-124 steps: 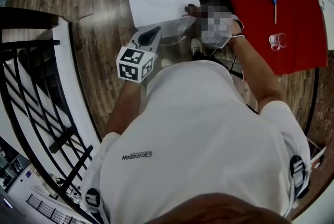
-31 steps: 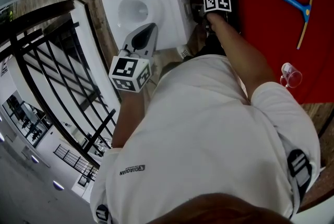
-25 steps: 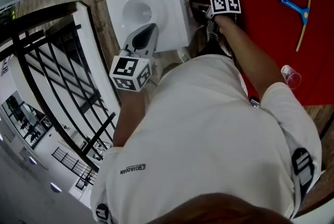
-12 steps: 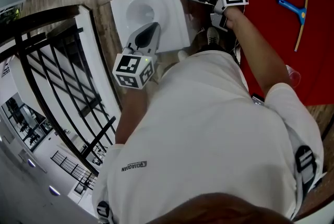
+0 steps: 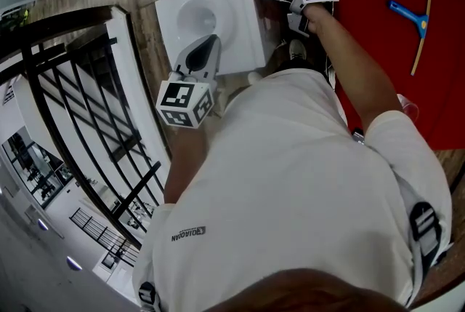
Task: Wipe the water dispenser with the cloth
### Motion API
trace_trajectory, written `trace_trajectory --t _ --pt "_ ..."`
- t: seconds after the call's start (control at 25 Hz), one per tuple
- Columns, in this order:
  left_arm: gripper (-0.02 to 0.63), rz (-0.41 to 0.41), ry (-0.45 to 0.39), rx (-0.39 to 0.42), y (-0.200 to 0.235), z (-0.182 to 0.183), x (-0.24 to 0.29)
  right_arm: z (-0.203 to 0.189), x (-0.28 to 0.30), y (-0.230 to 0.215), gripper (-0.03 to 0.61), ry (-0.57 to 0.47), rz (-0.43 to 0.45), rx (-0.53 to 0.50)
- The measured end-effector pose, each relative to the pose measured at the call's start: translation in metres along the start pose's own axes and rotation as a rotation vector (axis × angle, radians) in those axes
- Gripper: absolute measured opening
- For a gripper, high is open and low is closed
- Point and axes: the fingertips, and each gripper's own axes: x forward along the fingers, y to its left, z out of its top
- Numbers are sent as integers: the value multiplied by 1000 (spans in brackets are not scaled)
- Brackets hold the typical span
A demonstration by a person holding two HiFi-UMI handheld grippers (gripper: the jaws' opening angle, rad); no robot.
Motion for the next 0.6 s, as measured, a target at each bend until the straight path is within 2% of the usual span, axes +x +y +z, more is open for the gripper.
trace_trajectory --t 0.24,0.6 --pt "-8 33 17 -15 2 -9 -4 4 9 -32 64 -34 -15 44" --pt "-8 108 26 -46 23 -14 -11 -6 19 -103 64 27 -172 34"
